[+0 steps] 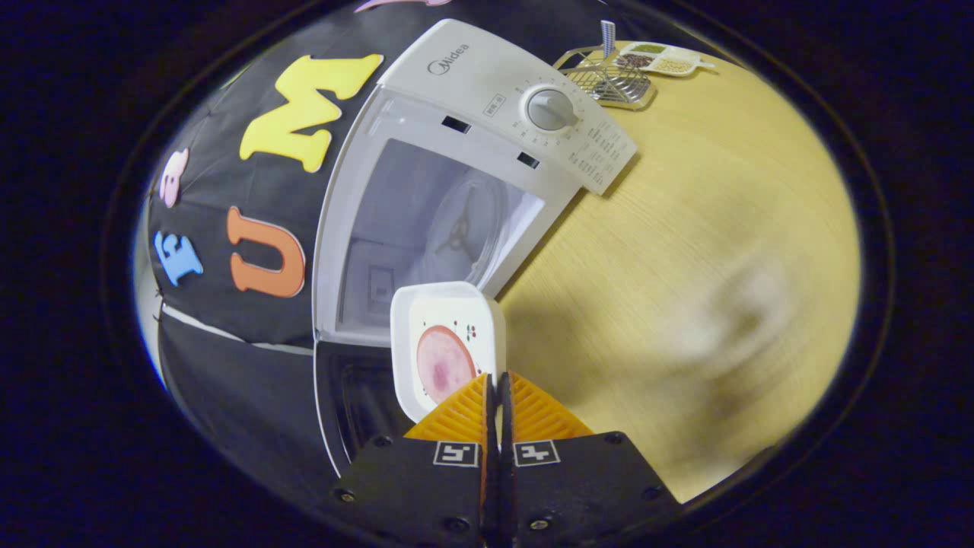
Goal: Open the microwave oven with the left hand, put the food in, and close the microwave oven.
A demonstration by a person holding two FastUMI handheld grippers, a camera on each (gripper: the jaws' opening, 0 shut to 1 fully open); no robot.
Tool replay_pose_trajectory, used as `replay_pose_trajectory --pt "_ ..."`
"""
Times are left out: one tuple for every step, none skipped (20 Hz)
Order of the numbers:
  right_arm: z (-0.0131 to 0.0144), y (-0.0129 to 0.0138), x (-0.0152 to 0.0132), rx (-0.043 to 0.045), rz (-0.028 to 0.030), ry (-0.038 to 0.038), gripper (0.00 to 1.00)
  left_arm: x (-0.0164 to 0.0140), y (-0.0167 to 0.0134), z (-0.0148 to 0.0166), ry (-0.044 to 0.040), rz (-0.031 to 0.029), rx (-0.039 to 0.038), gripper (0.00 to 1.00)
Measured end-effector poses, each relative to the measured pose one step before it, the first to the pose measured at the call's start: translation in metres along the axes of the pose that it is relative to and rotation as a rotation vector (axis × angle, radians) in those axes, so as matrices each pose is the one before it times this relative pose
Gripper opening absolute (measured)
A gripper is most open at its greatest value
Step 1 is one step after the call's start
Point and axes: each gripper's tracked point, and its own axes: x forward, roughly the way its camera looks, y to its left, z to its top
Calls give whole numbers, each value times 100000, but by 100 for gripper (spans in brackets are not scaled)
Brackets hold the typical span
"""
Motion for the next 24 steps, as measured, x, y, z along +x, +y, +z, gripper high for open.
replay_pose_trajectory --pt "216 799 1153 4395 1689 -2033 4 -287 225 -81 326 373 -402 93" --pt "628 851 1310 4453 2603 -3440 4 -161 275 -72 -90 421 -373 93" --pt "530 449 1231 2949 1115 -2736 4 -160 246 -105 -137 236 -275 93" --pt "693 208 1081 2764 89 -3565 4 -42 72 -206 139 139 -286 93" --pt "456 -60 884 2402 -1280 -3591 4 12 166 -339 366 455 -311 93" --pt "552 32 817 1206 -415 -3467 4 -9 179 -219 325 375 -181 93" --pt "462 439 669 606 1548 -4101 4 -26 20 -143 294 -93 -210 93" --pt "584 565 877 -376 2433 -4142 4 13 82 -3 298 -103 -376 93" --pt "590 304 690 469 1404 -4865 4 -101 29 -115 625 -239 11 93" --pt "573 164 832 508 478 -4329 4 -25 111 -80 186 480 224 93" --pt "271 19 649 714 -269 -2976 4 -139 237 102 -296 710 571 93" --pt "378 339 817 1361 684 -2982 4 -164 139 137 -499 369 510 93" --pt "167 530 704 -156 2287 -1699 4 -55 38 121 -526 320 549 93" --pt "185 408 802 -809 1933 -1655 4 -234 204 89 -524 244 419 93" --pt "-2 368 668 -1625 1183 -683 4 -153 3 -32 -136 34 297 93" --pt "68 -256 579 -307 -1052 -423 4 -44 -106 -209 160 -207 296 93" --pt "117 -171 522 797 -905 -734 4 10 49 -162 202 7 314 93" --pt "160 -225 405 774 -871 -977 0 154 -39 -190 173 47 332 93" --pt "236 -345 640 17 -645 -714 5 52 -44 -195 316 110 432 93" --pt "114 -227 543 -623 -13 -373 6 144 40 -153 436 145 232 93" --pt "-94 -453 313 -870 -1426 353 7 99 -72 -307 719 175 151 93" --pt "-126 -401 442 -890 -802 897 8 -31 -26 -241 555 -152 179 93" --pt "-212 -292 343 -128 -392 837 8 87 -134 -134 414 -85 58 93" --pt "-107 -209 462 69 69 454 8 112 -59 -84 462 -99 -37 93"
